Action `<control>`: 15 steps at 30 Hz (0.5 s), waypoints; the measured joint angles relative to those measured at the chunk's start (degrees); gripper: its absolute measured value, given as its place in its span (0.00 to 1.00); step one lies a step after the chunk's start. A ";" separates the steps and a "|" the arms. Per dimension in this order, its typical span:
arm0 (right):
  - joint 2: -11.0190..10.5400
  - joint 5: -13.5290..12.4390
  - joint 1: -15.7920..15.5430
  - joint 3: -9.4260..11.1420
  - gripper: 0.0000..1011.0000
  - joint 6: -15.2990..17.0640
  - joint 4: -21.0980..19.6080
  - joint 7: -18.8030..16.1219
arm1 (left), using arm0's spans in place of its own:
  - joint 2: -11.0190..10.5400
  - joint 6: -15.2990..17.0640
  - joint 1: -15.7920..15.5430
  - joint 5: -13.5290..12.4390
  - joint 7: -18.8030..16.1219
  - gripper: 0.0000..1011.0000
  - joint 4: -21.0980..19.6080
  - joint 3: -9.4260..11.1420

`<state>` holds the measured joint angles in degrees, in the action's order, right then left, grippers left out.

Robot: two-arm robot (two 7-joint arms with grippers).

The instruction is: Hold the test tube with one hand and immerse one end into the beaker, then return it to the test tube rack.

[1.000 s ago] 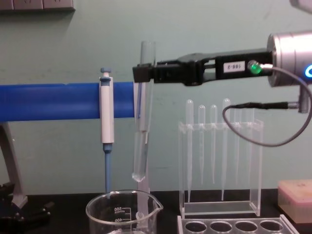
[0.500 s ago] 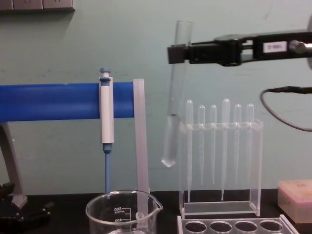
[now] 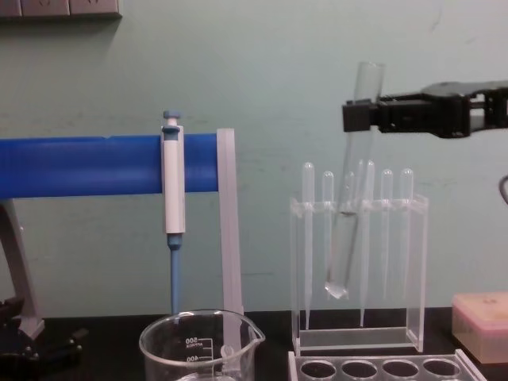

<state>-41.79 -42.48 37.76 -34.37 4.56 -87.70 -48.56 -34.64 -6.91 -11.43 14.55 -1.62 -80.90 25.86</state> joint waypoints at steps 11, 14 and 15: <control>-2.07 -0.15 -4.49 1.27 0.22 -0.97 -1.99 1.09 | 0.00 0.00 0.00 0.00 0.00 0.99 0.00 0.00; -2.57 -0.09 -5.62 1.61 0.22 -1.24 -2.83 1.26 | 0.00 0.00 0.00 0.00 0.00 0.99 0.00 0.00; -2.71 -0.06 -5.92 1.74 0.22 -1.29 -3.08 1.36 | 0.00 0.00 0.00 0.00 0.00 0.99 0.00 0.00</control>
<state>-44.50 -42.55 31.84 -32.63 3.27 -90.78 -47.20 -34.65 -6.91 -11.43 14.55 -1.62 -80.90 25.86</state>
